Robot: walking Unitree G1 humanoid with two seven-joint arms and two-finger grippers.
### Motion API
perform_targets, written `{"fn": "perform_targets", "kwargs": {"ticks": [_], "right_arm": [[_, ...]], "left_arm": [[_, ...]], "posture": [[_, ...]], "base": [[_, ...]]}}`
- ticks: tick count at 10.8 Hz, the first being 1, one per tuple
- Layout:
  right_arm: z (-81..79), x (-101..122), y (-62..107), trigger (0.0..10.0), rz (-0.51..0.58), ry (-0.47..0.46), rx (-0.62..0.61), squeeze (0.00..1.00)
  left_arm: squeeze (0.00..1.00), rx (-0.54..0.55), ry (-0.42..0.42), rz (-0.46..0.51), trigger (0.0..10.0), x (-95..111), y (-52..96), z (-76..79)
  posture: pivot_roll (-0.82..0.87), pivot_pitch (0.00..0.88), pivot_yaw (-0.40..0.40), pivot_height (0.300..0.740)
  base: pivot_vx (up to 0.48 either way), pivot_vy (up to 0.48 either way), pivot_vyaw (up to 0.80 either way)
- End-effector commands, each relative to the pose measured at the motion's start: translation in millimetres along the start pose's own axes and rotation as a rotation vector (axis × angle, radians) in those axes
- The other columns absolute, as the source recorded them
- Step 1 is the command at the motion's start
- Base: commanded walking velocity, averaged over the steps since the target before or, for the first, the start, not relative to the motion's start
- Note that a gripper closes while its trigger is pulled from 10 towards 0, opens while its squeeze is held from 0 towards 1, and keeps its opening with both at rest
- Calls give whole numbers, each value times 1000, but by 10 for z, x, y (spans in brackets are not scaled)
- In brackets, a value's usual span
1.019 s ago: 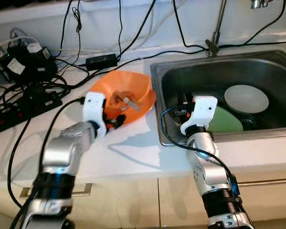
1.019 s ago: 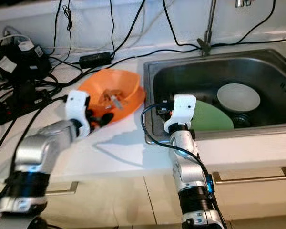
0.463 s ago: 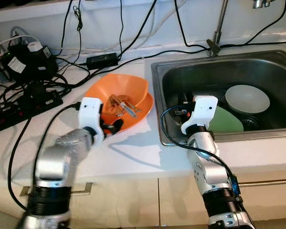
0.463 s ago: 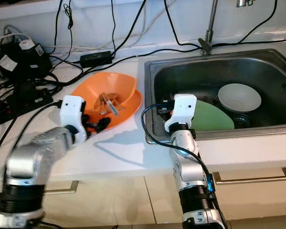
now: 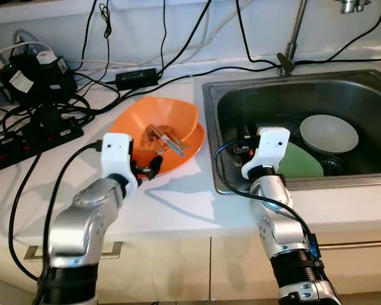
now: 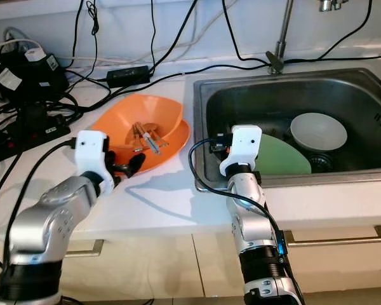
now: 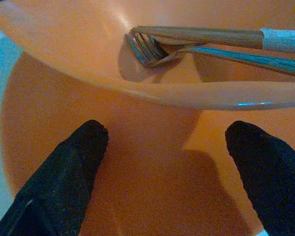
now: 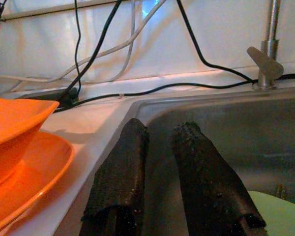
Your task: Kitchen organization
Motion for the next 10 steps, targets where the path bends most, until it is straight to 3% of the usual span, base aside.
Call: {"fn": "perform_targets", "kwargs": {"ticks": [1, 4, 7, 10], "right_arm": [[2, -68, -3, 10000, -32, -11, 1, 0], [-66, -73, -34, 10000, -38, -16, 37, 0], [-77, -76, -43, 10000, -37, -16, 52, 0], [-10, 1, -1, 10000, 36, 33, 26, 0]], "left_arm": [[0, 58, -21, 5, 10000, -5, 54, -118], [0, 169, -18, 137, 10000, 107, 230, -358], [0, 220, -34, 171, 10000, 25, 318, -481], [0, 315, -25, 344, 10000, 45, 346, -574]], "posture": [[127, 0, 105, 740], [152, 0, 77, 740], [155, 0, 68, 740], [133, 0, 70, 740]], "base": [[0, 0, 0], [0, 0, 0], [0, 0, 0], [0, 0, 0]]}}
Point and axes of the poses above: a point about 5 cm out from each wrist's last joint towards the gripper, its own y axis pointing back from the gripper into the wrist, its own x axis along the axis of the wrist's last joint, z = x × y, the point moved 2 cm from there along -y, pointing out of the wrist towards the gripper, and after that the axes turned 5 degrees about y, right-handed, at the moved point
